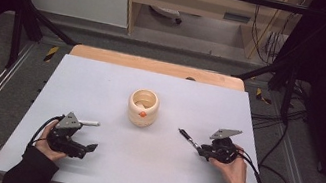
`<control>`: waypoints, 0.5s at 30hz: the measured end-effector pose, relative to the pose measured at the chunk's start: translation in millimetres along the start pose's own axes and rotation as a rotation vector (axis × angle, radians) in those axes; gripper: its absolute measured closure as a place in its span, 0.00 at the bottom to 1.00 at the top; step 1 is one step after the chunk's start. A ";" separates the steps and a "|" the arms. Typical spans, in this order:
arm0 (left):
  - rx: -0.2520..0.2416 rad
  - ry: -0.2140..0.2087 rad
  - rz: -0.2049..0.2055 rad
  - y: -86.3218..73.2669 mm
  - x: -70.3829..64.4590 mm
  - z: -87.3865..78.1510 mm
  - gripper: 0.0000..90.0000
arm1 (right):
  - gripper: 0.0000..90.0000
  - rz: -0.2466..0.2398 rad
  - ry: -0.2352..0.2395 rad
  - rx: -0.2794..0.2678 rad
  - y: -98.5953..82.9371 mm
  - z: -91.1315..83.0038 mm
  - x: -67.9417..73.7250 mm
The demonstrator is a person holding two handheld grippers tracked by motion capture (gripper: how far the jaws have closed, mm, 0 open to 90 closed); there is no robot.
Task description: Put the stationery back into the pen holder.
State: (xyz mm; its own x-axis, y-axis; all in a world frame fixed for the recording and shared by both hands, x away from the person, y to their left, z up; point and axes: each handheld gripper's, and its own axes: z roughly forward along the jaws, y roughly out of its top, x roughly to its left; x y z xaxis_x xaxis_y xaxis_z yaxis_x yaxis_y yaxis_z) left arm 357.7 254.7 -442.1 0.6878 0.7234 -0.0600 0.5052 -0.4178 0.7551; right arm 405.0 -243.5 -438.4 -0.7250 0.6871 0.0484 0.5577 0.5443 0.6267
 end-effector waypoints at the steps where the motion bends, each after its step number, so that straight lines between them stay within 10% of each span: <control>1: 0.000 -0.001 0.000 0.0 0.0 0.0 0.03 | 0.83 -0.006 -0.003 0.001 -0.2 0.4 -0.2; 15: 0.009 -0.004 0.006 -0.4 0.0 1.0 0.05 | 0.89 0.039 -0.008 -0.003 -3.8 0.2 -2.7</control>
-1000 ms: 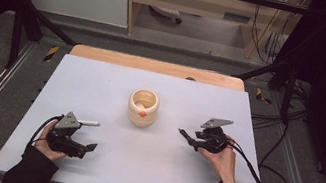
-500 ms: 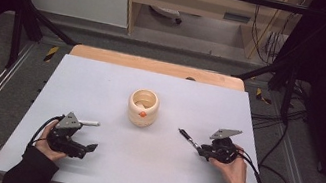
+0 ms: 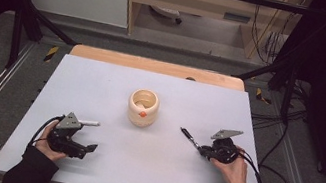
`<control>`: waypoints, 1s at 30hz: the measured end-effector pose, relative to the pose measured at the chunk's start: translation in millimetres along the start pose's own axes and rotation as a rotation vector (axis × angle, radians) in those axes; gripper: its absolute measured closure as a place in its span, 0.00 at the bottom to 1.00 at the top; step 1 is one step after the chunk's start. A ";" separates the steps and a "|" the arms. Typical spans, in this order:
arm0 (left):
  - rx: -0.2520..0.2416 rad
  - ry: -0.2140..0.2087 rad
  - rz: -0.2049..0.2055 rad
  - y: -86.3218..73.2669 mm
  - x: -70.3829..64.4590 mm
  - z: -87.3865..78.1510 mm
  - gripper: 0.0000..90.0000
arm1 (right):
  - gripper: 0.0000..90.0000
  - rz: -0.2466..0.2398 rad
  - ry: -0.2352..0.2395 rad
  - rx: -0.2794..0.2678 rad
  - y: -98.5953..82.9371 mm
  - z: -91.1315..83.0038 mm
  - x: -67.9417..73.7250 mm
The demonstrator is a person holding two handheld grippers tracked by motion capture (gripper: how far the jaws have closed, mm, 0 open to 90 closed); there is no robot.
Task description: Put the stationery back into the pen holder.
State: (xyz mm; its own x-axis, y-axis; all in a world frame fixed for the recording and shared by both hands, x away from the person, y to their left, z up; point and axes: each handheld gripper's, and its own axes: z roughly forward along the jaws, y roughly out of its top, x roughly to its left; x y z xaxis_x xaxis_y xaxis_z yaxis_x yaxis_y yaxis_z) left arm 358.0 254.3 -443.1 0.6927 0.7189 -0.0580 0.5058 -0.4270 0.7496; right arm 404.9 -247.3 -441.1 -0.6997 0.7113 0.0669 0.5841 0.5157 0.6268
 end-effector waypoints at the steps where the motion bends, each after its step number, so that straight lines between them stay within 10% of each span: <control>1: 0.001 0.000 0.001 0.0 0.0 0.1 0.05 | 0.89 0.008 -0.002 -0.004 -0.1 -0.9 0.1; 13: 0.004 -0.016 0.036 2.0 -2.8 1.2 0.05 | 0.89 0.017 0.038 -0.038 6.4 -16.5 11.5; 30: -0.014 -0.053 0.239 26.0 -29.6 2.5 0.04 | 0.89 -0.084 0.179 -0.017 31.5 -15.9 56.1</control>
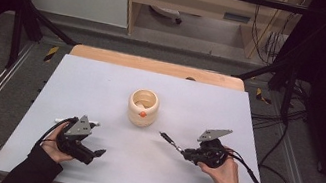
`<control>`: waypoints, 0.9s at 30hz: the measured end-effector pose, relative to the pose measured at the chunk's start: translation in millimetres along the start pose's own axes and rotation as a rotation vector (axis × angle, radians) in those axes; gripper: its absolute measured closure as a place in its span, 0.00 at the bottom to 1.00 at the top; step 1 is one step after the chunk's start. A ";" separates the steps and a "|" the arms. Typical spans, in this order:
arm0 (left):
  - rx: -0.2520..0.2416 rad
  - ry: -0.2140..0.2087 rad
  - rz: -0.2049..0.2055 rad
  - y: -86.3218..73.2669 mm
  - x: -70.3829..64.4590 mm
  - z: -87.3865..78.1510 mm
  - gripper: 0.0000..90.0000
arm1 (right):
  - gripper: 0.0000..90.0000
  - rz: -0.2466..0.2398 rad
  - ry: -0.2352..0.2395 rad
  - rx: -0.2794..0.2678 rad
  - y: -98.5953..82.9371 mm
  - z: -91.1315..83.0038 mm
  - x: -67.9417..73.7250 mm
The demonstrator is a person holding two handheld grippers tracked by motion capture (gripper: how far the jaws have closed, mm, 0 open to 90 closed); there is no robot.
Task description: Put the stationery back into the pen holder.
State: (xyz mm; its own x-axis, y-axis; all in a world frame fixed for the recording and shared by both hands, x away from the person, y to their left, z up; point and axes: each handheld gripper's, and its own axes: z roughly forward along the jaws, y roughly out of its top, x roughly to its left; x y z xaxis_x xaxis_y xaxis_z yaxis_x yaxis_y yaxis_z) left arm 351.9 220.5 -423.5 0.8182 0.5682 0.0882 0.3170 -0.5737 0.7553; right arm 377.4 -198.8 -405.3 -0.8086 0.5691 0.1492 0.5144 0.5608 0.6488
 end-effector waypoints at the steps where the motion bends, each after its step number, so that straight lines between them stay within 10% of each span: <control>1: -0.002 -0.002 0.015 1.7 -1.1 -0.1 0.05 | 0.89 -0.003 0.008 0.002 1.5 1.2 1.8; 27: -0.007 0.018 0.412 54.8 -50.0 29.6 0.10 | 0.89 -0.101 0.131 0.053 44.6 30.1 39.7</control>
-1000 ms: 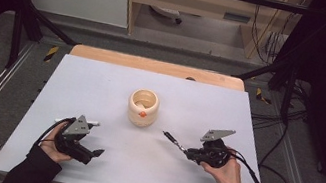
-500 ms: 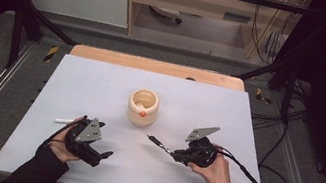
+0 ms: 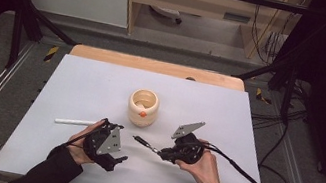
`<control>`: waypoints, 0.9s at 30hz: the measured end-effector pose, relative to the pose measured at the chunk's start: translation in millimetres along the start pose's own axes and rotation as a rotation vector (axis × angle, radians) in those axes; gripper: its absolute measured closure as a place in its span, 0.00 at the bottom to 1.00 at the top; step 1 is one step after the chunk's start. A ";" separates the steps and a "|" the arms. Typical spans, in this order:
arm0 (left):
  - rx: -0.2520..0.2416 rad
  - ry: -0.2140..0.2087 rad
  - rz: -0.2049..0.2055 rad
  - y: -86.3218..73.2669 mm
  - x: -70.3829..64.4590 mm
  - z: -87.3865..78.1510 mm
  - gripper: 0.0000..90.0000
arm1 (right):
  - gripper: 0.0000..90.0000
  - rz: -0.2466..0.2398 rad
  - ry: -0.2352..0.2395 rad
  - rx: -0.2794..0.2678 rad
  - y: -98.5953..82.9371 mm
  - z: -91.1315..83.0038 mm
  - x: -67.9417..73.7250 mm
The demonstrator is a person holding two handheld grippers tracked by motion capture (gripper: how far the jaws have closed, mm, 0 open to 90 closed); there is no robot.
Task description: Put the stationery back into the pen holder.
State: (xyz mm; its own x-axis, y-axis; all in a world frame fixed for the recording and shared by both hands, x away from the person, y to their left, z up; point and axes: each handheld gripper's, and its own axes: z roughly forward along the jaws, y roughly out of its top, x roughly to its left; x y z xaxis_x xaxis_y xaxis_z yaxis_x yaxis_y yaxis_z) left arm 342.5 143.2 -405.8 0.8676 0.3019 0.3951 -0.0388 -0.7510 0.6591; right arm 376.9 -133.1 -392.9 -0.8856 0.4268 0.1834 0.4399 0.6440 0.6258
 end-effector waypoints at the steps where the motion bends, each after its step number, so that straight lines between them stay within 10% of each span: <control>1: -0.005 0.003 0.017 2.0 -0.8 0.9 0.11 | 0.89 -0.001 0.002 -0.001 1.2 1.1 1.0; 27: 0.028 0.116 0.411 22.0 -27.2 26.3 0.58 | 0.89 -0.024 0.044 0.039 28.3 15.5 14.8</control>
State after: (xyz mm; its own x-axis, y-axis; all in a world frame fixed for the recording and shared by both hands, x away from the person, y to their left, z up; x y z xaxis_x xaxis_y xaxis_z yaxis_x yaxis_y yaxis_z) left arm 331.1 103.0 -418.9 0.7210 0.0367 0.6919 -0.3553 -0.8378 0.4146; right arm 378.5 -98.7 -384.2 -0.9015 0.3827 0.2021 0.4228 0.6785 0.6008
